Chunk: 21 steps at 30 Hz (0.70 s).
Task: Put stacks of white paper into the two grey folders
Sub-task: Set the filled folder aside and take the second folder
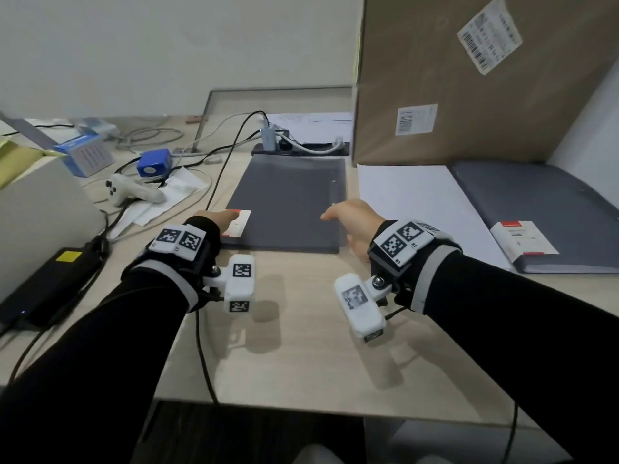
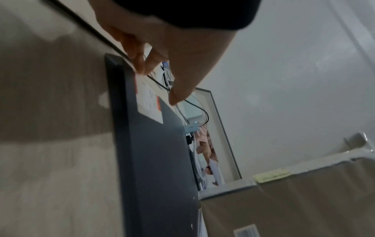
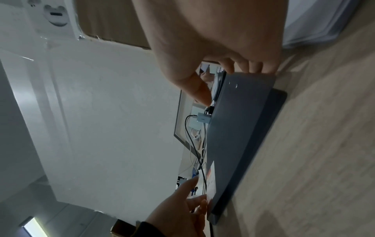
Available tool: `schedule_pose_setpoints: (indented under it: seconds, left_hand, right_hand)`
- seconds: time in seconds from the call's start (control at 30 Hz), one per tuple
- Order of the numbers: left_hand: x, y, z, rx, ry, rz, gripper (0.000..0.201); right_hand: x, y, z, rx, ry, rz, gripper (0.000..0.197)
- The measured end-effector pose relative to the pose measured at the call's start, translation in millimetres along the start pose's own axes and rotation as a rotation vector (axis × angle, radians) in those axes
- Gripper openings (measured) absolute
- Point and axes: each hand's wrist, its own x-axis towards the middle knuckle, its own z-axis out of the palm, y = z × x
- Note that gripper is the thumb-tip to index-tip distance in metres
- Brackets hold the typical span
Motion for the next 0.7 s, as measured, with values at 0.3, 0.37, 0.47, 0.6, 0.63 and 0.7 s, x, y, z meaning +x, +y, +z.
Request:
schedule_pose_setpoints:
  seconds: [0.3, 0.37, 0.47, 0.6, 0.63, 0.7]
  left_hand:
    - [-39.9, -15.8, -4.4, 0.048, -0.069, 0.057, 0.058]
    - [-46.7, -22.9, -10.1, -0.049, -0.099, 0.025, 0.060]
    - [-58.5, -31.6, -20.8, -0.251, -0.187, -0.023, 0.046]
    - [-80.6, -32.7, -29.4, -0.549, -0.260, 0.015, 0.022]
    - [-86.3, -33.0, -32.1, -0.624, -0.261, 0.026, 0.021]
    - [-98.9, -33.6, -37.9, -0.750, -0.247, 0.069, 0.022]
  right_hand:
    - [-27.2, 1.4, -2.8, 0.086, 0.074, -0.142, 0.074]
    - [-22.2, 6.6, -9.0, 0.089, 0.080, -0.160, 0.080]
    - [-57.5, 2.0, -14.1, 0.084, 0.094, -0.142, 0.072]
    - [-74.3, 10.3, -23.3, 0.062, 0.096, -0.159, 0.067]
    - [-77.3, 13.5, -26.0, 0.068, 0.089, -0.163, 0.067]
    - [-86.3, 19.4, -31.1, 0.066, 0.070, -0.165, 0.067]
